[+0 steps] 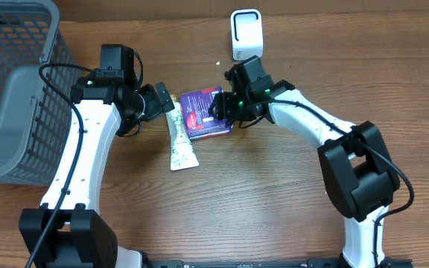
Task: Scan the item barcode
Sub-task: 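Drag the purple pack right, away from the tube, and release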
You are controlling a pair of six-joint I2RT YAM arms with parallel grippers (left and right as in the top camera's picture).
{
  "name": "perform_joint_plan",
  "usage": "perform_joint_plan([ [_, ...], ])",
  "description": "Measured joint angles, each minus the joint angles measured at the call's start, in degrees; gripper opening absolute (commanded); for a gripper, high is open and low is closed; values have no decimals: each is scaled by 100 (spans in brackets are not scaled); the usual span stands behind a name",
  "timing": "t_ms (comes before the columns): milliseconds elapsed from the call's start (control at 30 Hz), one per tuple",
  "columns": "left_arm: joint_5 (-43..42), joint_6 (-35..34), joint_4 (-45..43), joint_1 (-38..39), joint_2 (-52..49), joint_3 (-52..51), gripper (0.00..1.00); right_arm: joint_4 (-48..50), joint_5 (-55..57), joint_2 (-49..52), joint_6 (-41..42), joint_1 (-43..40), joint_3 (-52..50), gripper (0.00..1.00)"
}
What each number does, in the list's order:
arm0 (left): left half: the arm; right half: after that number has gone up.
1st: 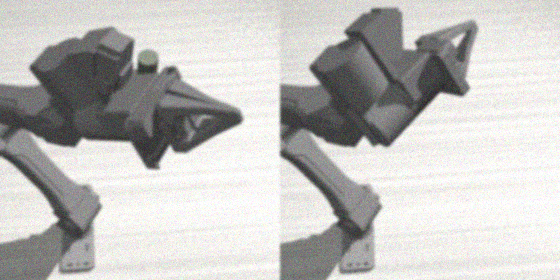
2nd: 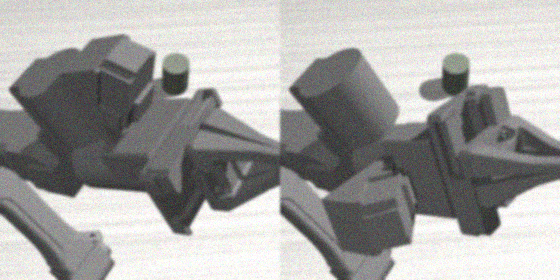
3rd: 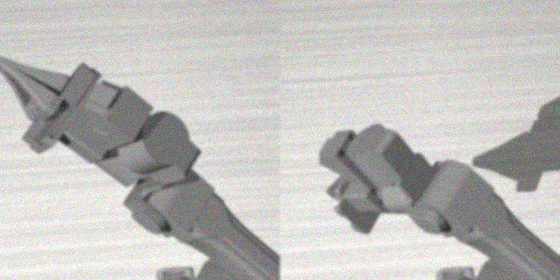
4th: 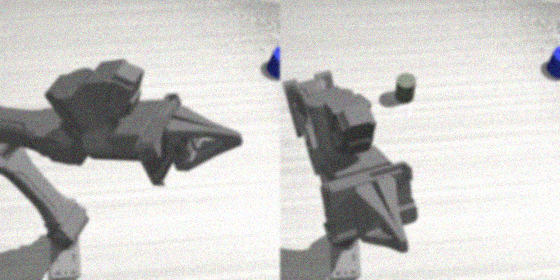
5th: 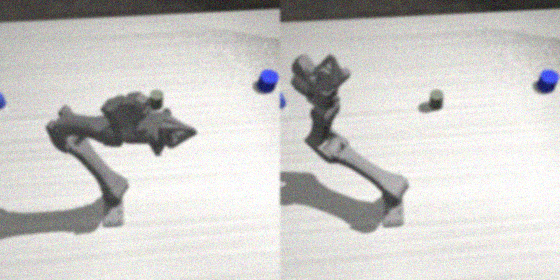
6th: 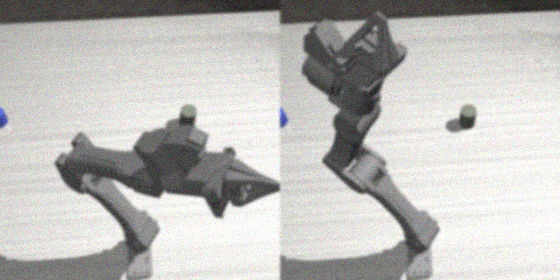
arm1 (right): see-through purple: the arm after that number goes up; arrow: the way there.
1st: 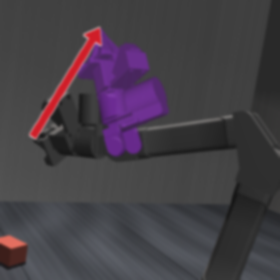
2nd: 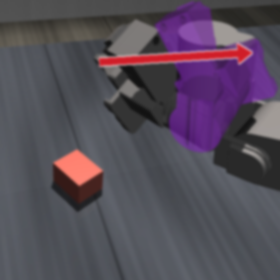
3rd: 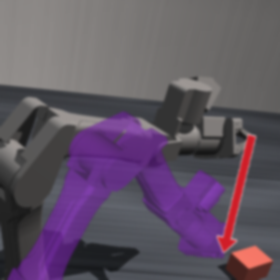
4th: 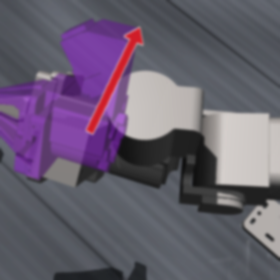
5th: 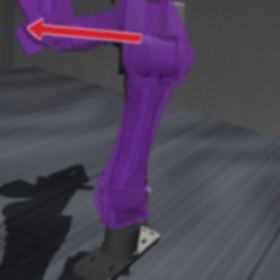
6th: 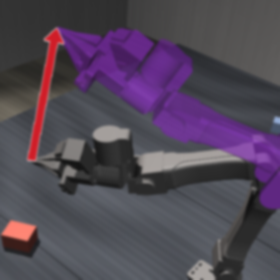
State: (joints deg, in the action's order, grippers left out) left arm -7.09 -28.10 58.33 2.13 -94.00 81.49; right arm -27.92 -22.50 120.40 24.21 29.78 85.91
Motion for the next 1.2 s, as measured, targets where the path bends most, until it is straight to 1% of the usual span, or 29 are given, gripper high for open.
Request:
perform_joint_plan([
  [233,0,0,0,-2,0,0,100,-122,262,0,20,35,0,18],
  [300,0,0,0,-2,0,0,100,-201,341,0,28,31,0,10],
  [333,0,0,0,0,0,0,100,-225,358,0,24,28,0,4],
  [433,0,0,-2,0,0,0,100,-354,365,-2,15,-17,9,4],
  [600,0,0,0,-2,0,0,100,-951,332,-4,0,-205,173,4],
  [800,0,0,0,0,0,0,100,-1563,363,-177,-9,-715,212,4],
  [867,0,0,0,0,0,0,100,-1714,398,-264,-39,-866,212,9],
  [1000,0,0,0,0,0,0,100,-1882,468,-409,-131,-1058,212,25],
  [1033,0,0,0,0,0,0,100,-1893,472,-426,-125,-1062,212,31],
  [1067,0,0,0,-2,0,0,100,-1888,474,-446,-155,-1062,212,44],
  [1100,0,0,0,-2,0,0,100,-1893,476,-455,-155,-1056,212,66],
  [1200,0,0,0,-2,0,0,100,-1860,485,-455,-168,-1051,212,76],
])
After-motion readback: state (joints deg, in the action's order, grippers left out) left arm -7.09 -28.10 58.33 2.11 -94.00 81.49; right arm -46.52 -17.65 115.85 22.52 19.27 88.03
